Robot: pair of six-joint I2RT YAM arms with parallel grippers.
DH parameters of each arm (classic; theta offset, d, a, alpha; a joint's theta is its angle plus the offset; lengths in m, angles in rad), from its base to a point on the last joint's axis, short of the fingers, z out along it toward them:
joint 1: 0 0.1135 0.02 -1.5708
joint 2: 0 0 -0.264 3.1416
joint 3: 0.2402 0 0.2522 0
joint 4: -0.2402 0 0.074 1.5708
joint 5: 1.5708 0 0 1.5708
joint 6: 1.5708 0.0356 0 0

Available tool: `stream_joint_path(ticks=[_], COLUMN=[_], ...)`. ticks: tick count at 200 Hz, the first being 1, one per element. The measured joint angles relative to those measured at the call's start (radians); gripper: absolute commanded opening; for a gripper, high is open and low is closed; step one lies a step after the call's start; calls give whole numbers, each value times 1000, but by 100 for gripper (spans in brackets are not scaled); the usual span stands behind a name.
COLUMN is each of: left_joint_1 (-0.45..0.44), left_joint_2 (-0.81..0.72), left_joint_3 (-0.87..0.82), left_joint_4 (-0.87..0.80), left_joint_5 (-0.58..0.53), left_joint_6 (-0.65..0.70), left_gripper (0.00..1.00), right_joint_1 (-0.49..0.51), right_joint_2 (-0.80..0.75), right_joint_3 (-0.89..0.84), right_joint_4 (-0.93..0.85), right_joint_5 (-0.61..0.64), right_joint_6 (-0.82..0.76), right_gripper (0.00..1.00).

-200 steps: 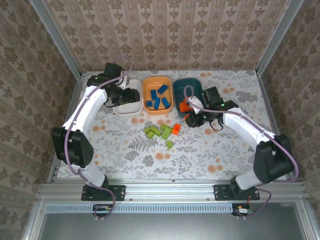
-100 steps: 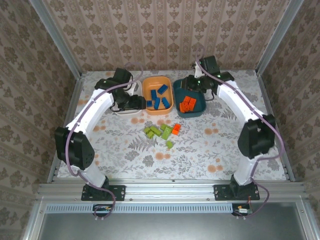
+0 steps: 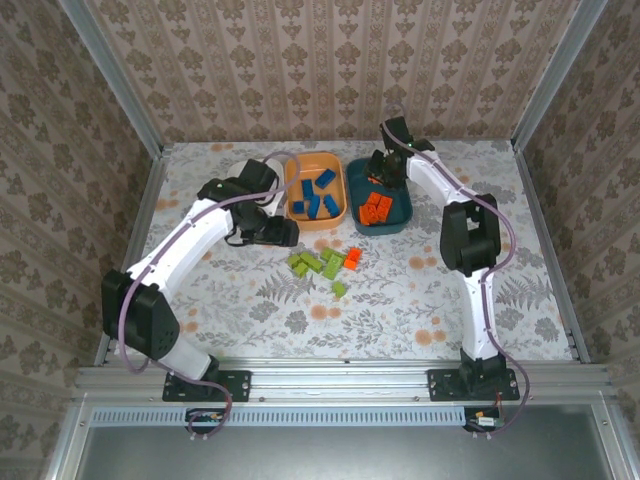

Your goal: Sort the legos into containers by color

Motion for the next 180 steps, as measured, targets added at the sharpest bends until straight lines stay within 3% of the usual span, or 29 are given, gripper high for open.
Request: stream_joint_path(ticks=[34,80,130,157,180], left_joint_1=[1,1,1,1,7], left_joint_2=[-11,-23,-41,-42,-42], left_joint_3=[-13,-24,-40,-42,-45], left_joint_4=[1,5,9,26,53], left_joint_5=[-5,-12,-22,-21,-10], left_joint_6=[-2,-12,-22,-23,-26], left_gripper=[72,74,79,80,81], right_joint_1=[-14,-18,-16,-12,4], right_joint_2=[85,132,130,89,-60], right_joint_3=[90,152,156,146,35], right_joint_4=[-25,-57,-60,-60,-56], right_joint_5=[2,4,3,-12,-61], right_joint_6=[0,2,-16,-93,-226], right_gripper=[42,61,64,66,67])
